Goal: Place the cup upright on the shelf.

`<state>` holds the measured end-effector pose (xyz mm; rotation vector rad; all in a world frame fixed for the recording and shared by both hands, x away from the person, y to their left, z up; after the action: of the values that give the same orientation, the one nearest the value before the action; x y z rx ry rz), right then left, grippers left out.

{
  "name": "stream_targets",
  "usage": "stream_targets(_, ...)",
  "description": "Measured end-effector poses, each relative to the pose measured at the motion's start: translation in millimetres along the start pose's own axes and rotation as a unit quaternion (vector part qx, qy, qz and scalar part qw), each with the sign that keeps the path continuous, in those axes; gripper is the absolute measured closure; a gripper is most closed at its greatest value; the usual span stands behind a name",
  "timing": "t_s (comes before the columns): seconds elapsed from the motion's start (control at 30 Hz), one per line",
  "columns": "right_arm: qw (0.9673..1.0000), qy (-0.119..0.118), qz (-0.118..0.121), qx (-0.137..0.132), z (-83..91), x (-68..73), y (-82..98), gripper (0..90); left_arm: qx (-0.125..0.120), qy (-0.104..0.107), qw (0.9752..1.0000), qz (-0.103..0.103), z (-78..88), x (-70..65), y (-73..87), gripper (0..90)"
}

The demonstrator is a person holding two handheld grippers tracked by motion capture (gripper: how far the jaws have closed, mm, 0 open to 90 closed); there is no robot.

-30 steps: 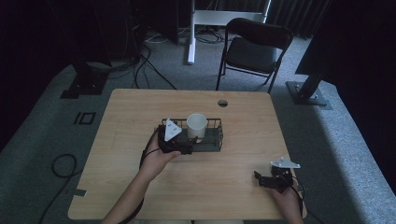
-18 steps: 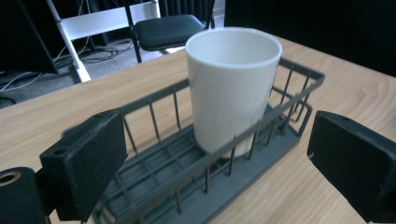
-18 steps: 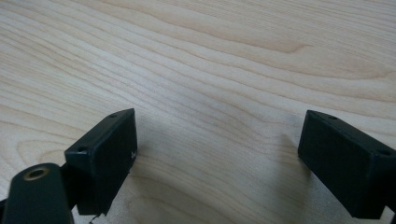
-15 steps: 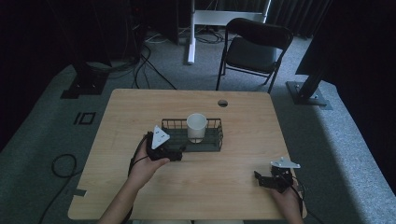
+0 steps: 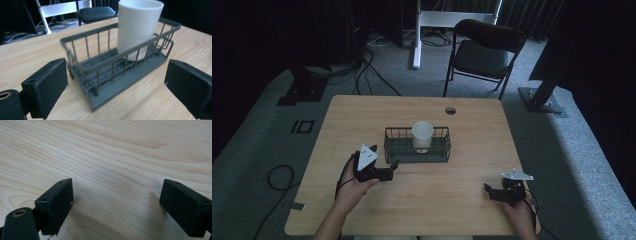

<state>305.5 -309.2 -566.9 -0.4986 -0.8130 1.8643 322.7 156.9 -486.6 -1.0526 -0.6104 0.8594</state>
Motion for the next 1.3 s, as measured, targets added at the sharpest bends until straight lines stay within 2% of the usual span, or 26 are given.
stream_targets(0.2, 1.0000, 0.000, 0.000, -0.001, -0.1, 0.0, 0.0, 11.4, 0.002, -0.006, 0.9999, 0.008, 10.0, 2.3, 14.0, 5.1)
stream_targets(0.27, 1.0000, 0.000, 0.000, 0.000, -0.1, -0.1, 0.0, 11.4, 0.004, -0.014, 0.9999, -0.005, 13.5, 1.5, 18.8, 5.1)
stream_targets(0.3, 1.0000, 0.000, 0.000, 0.000, -0.1, -0.1, 0.0, 11.4, 0.007, -0.013, 0.9999, -0.005, 15.1, 1.0, 21.4, 5.1)
stream_targets(0.47, 1.0000, 0.000, 0.001, -0.001, -0.1, -0.1, 0.0, 11.4, 0.020, -0.014, 0.9997, 0.009, 22.5, 3.9, 35.7, 5.1)
stream_targets(0.77, 1.0000, 0.000, 0.000, 0.000, -0.1, -0.1, 0.0, 11.4, 0.042, -0.030, 0.9984, 0.024, 30.5, 13.4, 61.5, 5.1)
stream_targets(0.97, 1.0000, 0.000, 0.000, 0.000, -0.1, -0.1, 0.0, 11.4, 0.066, -0.038, 0.9965, 0.033, 38.3, 21.3, 76.8, 5.1)
stream_targets(1.2, 1.0000, 0.000, 0.000, 0.000, -0.1, -0.1, 0.0, 11.4, 0.096, -0.059, 0.9928, 0.039, 46.3, 29.4, 89.9, 5.1)
stream_targets(1.3, 1.0000, 0.000, 0.000, 0.000, -0.1, -0.1, 0.0, 11.4, 0.111, -0.067, 0.9905, 0.048, 49.9, 32.6, 94.7, 5.1)
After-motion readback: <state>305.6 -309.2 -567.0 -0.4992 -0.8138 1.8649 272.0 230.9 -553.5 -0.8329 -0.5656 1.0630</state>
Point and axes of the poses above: each handheld gripper's, and its own axes: z roughly backward along the jaws, y roughly out of its underside, x roughly to its left, the point moved 2 cm from there along -z, roughly forward along the jaws, and after that the axes turned 1 degree about -y, right-handed, at the moved point
